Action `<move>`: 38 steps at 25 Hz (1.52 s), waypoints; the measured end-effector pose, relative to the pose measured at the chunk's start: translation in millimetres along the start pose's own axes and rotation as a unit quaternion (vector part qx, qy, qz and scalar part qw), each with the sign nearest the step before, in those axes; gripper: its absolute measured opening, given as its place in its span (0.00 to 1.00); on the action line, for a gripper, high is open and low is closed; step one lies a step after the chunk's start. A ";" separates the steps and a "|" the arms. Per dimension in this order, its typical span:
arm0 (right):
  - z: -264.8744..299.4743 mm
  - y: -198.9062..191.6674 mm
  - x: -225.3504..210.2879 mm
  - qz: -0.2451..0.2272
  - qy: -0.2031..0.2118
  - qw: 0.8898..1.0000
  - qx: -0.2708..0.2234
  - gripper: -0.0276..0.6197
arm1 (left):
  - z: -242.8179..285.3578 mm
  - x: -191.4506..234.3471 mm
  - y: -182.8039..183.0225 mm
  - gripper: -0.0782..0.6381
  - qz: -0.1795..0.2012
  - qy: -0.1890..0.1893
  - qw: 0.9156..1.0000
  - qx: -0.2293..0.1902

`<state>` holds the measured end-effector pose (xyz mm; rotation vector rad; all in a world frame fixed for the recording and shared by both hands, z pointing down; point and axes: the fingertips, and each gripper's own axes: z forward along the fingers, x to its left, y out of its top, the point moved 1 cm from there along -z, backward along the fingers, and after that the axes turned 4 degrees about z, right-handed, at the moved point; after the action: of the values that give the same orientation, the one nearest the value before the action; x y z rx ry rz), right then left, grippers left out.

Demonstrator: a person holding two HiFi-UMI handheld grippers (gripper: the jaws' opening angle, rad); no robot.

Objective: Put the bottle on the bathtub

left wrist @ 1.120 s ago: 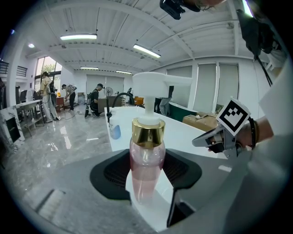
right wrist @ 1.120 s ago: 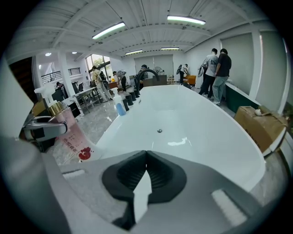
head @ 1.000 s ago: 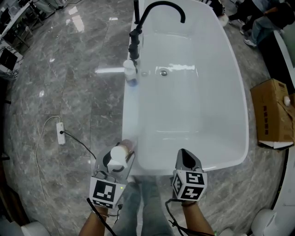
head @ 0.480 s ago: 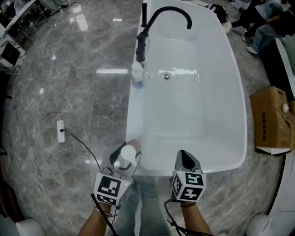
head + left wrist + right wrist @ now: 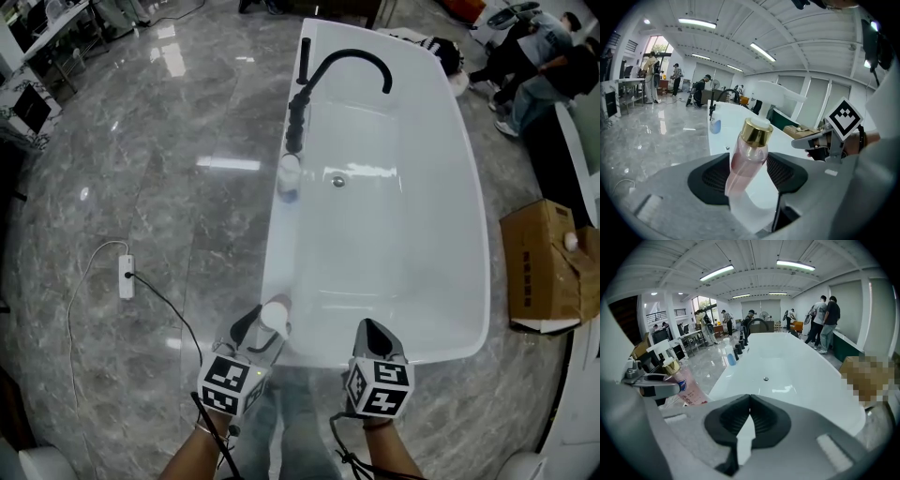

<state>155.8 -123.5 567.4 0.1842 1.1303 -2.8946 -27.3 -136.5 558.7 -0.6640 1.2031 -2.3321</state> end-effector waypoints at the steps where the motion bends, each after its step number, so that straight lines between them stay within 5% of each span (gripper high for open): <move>1: -3.5 0.7 2.2 -0.001 0.000 1.000 -0.001 0.05 | -3.6 -1.0 -0.9 0.45 -0.005 0.000 1.000 0.002; 8: -36.9 17.9 24.2 -0.005 0.003 1.000 -0.016 0.05 | -44.3 -2.8 1.2 0.45 -0.030 0.008 1.000 -0.004; 16: -91.1 45.1 39.7 -0.007 0.000 0.999 -0.045 0.05 | -113.5 11.3 51.1 0.44 -0.025 0.069 0.996 -0.054; 25: -145.1 88.7 52.7 0.002 -0.004 0.995 -0.103 0.05 | -186.4 28.1 134.3 0.25 -0.003 0.139 0.980 -0.143; 32: -177.2 124.0 55.3 -0.016 -0.012 0.986 -0.163 0.05 | -210.6 35.0 158.0 0.13 -0.006 0.182 0.972 -0.147; 38: -199.7 160.4 56.4 -0.048 -0.011 0.977 -0.209 0.05 | -220.4 42.1 180.4 0.12 -0.001 0.192 0.965 -0.178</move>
<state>130.9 -105.5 306.9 0.0866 1.7490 -2.6426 -162.8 -118.0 305.4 -0.3255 1.8209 -2.3349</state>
